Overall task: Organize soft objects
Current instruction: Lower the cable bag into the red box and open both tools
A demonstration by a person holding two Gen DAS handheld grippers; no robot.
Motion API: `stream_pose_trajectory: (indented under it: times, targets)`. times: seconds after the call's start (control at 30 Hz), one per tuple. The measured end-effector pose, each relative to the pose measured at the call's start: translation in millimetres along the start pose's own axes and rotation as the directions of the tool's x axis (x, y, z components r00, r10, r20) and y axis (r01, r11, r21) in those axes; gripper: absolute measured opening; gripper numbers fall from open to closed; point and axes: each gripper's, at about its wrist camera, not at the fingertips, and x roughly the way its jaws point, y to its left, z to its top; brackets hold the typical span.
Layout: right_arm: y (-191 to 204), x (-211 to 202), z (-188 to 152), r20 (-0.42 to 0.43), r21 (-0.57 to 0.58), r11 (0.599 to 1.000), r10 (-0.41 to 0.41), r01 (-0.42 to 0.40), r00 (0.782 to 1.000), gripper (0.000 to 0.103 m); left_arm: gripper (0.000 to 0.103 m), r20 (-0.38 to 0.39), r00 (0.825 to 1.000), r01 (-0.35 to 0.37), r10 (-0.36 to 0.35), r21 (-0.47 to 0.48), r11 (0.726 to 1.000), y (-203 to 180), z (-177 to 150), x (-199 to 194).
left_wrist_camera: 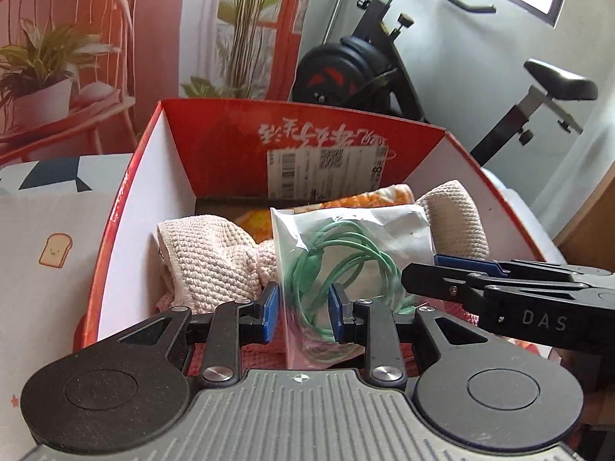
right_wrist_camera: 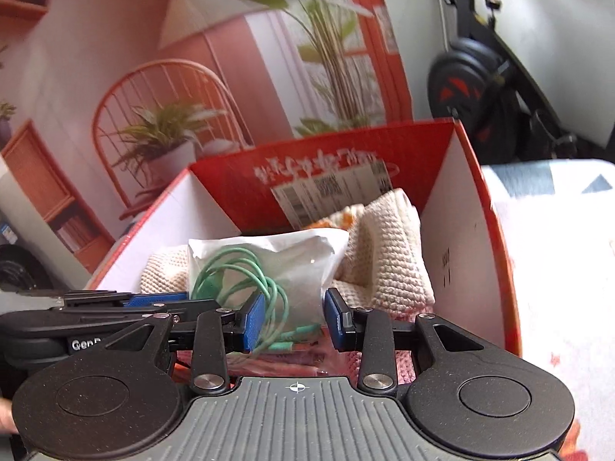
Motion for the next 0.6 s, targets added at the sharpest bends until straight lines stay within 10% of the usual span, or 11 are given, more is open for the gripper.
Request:
stream_pose_trajectory:
  times: [0.37, 0.6]
  targets:
    - [-6, 27, 7, -0.148, 0.064, 0.994, -0.08, 0.09, 0.986, 0.029, 0.042, 0.007, 0.996, -0.093, 0.093, 0.019, 0.995, -3, 5, -8]
    - [2, 4, 2, -0.062, 0.063, 0.993, -0.093, 0.097, 0.994, 0.04, 0.074, 0.096, 0.989, -0.118, 0.116, 0.02, 0.993, -4, 6, -44]
